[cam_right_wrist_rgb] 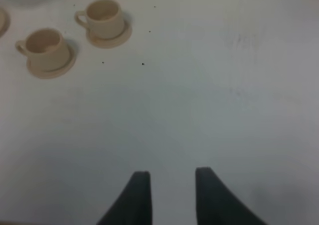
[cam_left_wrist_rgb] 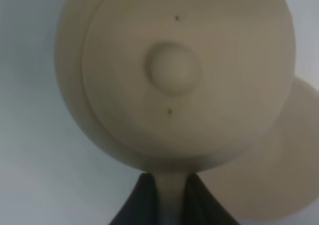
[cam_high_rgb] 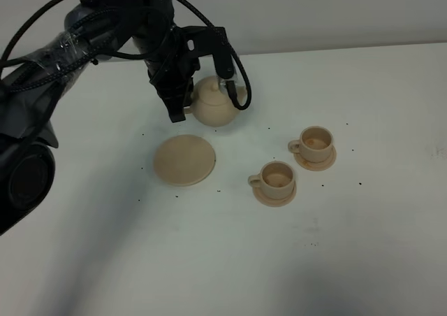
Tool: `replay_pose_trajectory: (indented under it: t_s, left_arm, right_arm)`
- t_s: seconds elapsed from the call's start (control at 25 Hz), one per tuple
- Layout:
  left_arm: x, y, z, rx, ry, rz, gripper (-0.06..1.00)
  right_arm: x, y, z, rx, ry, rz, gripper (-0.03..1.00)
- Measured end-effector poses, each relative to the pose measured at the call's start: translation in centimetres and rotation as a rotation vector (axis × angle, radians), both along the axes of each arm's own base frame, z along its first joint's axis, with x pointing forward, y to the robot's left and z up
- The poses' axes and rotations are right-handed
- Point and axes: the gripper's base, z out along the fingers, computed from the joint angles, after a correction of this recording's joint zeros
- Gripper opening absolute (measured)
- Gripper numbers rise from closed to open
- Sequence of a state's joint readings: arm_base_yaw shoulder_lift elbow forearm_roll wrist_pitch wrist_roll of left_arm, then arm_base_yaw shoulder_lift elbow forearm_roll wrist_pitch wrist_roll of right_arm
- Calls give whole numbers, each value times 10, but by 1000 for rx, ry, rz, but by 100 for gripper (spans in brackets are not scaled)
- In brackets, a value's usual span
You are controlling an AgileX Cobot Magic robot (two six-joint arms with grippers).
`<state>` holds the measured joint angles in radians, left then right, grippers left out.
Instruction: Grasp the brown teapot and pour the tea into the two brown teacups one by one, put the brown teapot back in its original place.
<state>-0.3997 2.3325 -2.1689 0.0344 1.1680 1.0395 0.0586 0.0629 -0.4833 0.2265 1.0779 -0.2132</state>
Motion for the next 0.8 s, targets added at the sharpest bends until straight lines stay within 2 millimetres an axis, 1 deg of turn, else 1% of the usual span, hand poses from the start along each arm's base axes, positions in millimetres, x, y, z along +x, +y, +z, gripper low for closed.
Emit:
replay_pose_trajectory:
  t_s: [0.24, 0.56, 0.8]
  left_arm:
    - [1, -17, 5, -43, -17, -29, 12]
    - [-2, -24, 5, -76, -9, -71, 12]
    - [-11, -47, 5, -80, -28, -139, 12]
  right_arm:
    - [0, 0, 0, 0, 0, 0, 23]
    - [0, 0, 0, 0, 0, 0, 23]
    - [0, 0, 0, 0, 0, 0, 23]
